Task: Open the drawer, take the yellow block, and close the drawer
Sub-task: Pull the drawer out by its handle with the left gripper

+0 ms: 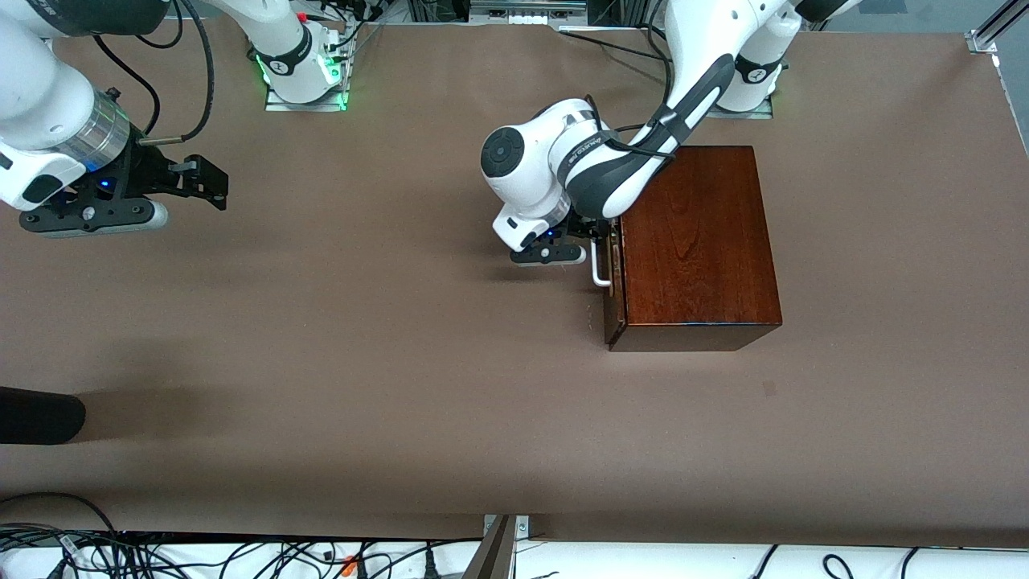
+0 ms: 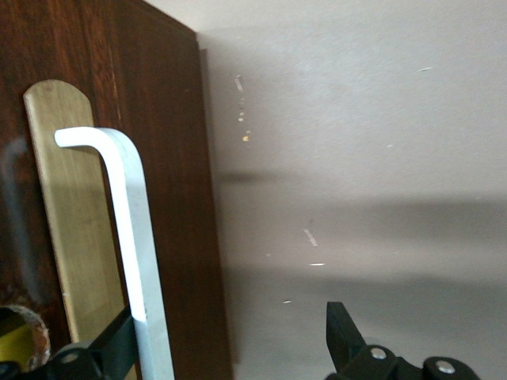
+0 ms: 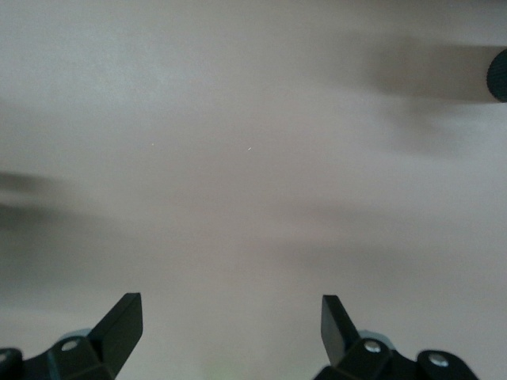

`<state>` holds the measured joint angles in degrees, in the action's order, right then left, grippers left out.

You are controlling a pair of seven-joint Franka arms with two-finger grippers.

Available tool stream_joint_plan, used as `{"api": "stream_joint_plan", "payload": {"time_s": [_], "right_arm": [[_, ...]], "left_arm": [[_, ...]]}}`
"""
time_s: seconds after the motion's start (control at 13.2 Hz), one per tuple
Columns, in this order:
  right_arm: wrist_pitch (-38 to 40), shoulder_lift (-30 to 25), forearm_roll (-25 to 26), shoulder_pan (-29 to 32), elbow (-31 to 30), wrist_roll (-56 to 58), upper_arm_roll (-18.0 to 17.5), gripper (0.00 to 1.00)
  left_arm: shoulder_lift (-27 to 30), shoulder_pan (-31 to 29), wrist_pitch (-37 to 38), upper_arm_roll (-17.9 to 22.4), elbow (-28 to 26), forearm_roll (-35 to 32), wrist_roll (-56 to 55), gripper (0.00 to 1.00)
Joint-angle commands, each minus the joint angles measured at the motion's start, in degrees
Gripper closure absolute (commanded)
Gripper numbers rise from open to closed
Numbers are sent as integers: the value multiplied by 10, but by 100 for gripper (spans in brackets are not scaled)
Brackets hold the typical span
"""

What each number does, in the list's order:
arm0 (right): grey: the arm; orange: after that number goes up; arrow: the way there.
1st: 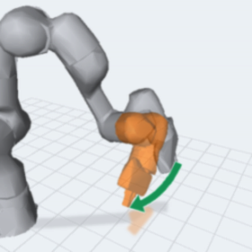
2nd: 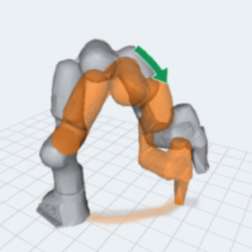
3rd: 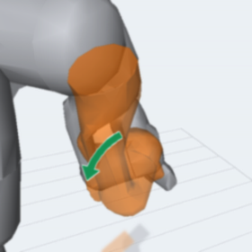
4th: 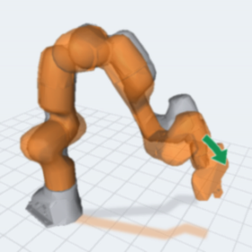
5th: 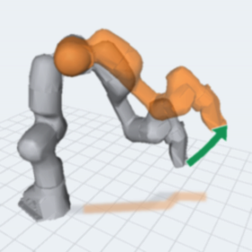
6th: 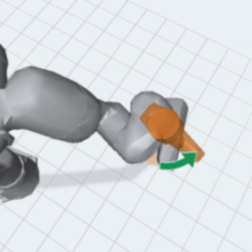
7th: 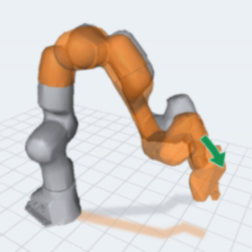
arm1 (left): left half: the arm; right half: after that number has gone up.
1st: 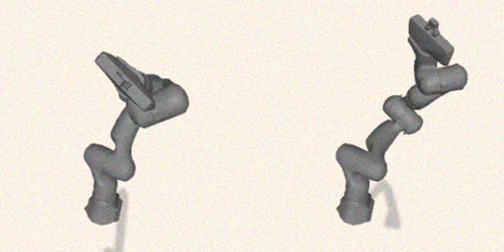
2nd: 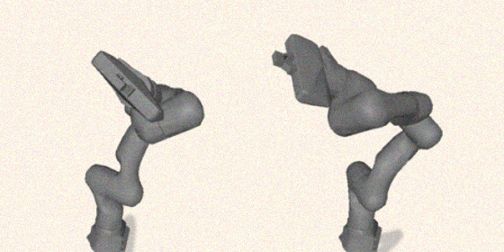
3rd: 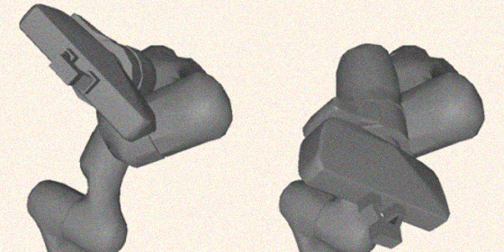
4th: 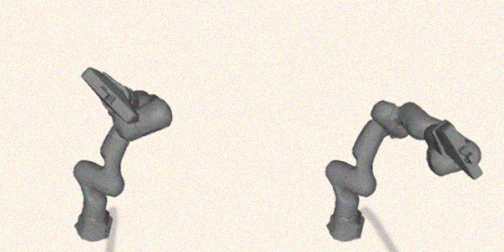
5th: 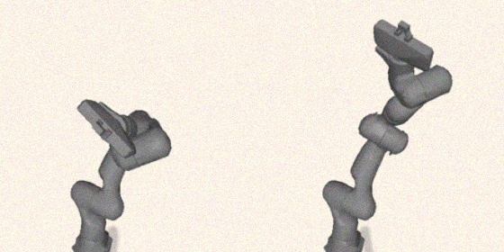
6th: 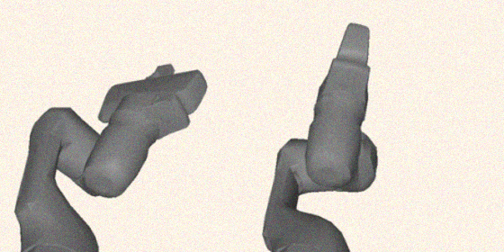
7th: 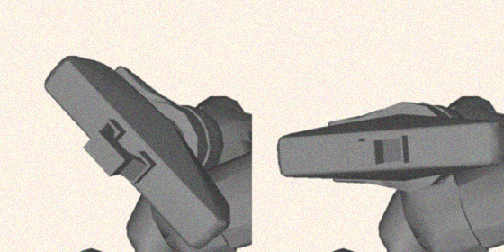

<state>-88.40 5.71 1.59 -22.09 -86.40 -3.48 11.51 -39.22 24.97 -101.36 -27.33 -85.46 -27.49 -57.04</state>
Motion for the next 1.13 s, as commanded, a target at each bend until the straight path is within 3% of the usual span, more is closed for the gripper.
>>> {"api": "stream_joint_plan", "payload": {"time_s": [0.0, 0.3, 0.68, 1.06], "right_arm": [[9, 0, 5, -1, 9, -3, 1, 0], [10, 0, 5, -1, 8, -3, 2, 0], [9, 0, 5, -1, 8, -1, 2, 0], [9, 0, 5, -1, 9, -1, 3, 0]], "left_arm": [[-44, 24, -26, -4, 76, 13, 0, 0], [-55, 34, -26, -4, 92, 14, -2, 0], [-93, 63, -26, -3, 160, 14, -22, 0], [-98, 79, -37, -3, 179, 14, -33, 0]]}}
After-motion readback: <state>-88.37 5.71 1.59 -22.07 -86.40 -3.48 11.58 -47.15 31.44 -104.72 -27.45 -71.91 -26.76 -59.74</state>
